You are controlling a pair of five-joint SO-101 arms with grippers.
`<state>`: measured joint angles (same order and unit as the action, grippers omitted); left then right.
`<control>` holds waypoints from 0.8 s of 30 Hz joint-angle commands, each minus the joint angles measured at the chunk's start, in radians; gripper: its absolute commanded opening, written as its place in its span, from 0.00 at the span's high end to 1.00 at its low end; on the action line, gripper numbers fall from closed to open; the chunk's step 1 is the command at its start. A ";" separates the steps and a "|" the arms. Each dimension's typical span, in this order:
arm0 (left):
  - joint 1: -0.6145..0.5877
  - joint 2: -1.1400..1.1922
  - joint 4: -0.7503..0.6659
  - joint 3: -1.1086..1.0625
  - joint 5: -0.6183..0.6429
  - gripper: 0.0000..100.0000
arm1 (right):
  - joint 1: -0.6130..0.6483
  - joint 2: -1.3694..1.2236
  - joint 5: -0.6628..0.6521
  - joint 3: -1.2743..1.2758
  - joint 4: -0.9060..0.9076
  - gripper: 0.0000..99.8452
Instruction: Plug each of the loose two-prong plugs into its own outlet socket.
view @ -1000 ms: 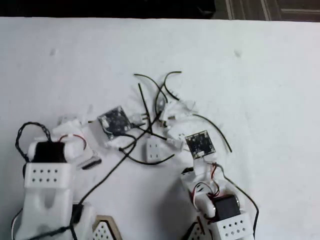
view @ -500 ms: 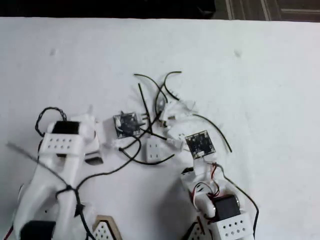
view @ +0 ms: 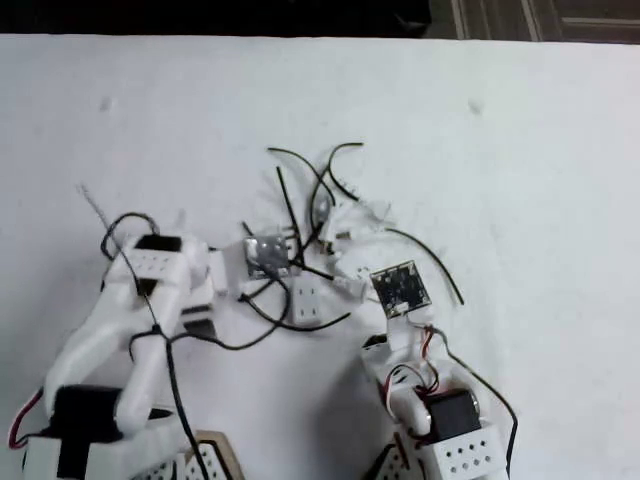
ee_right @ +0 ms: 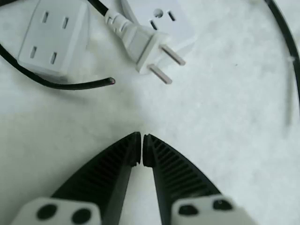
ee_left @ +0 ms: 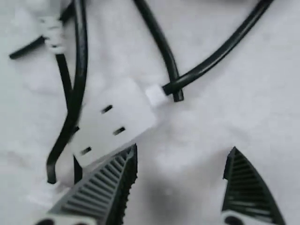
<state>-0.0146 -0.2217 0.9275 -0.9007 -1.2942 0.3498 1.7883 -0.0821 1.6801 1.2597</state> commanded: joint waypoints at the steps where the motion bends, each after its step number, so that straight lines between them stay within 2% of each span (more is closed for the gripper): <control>1: 0.077 -0.041 0.144 0.038 0.048 0.70 | -0.010 0.010 -0.008 0.011 0.008 0.98; 6: 0.145 -0.206 0.267 0.032 0.133 0.70 | -0.010 0.010 -0.008 0.011 0.008 0.98; 10: 0.143 -0.335 0.267 0.038 0.146 0.70 | -0.010 0.010 -0.008 0.011 0.008 0.98; 13: 0.153 -0.355 0.204 0.035 0.135 0.70 | -0.010 0.010 -0.008 0.011 0.008 0.98; 18: 0.154 -0.206 0.083 0.066 0.015 0.70 | -0.010 0.010 -0.008 0.011 0.008 0.98; 21: 0.153 -0.050 0.091 0.169 -0.029 0.70 | -0.010 0.010 -0.008 0.011 0.008 0.98; 24: 0.153 0.096 0.160 0.299 -0.084 0.70 | -0.010 0.010 -0.006 0.011 0.008 0.98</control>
<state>0.1312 -0.2862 1.0365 -0.7718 -1.3096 0.3498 1.7883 -0.0821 1.6801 1.2597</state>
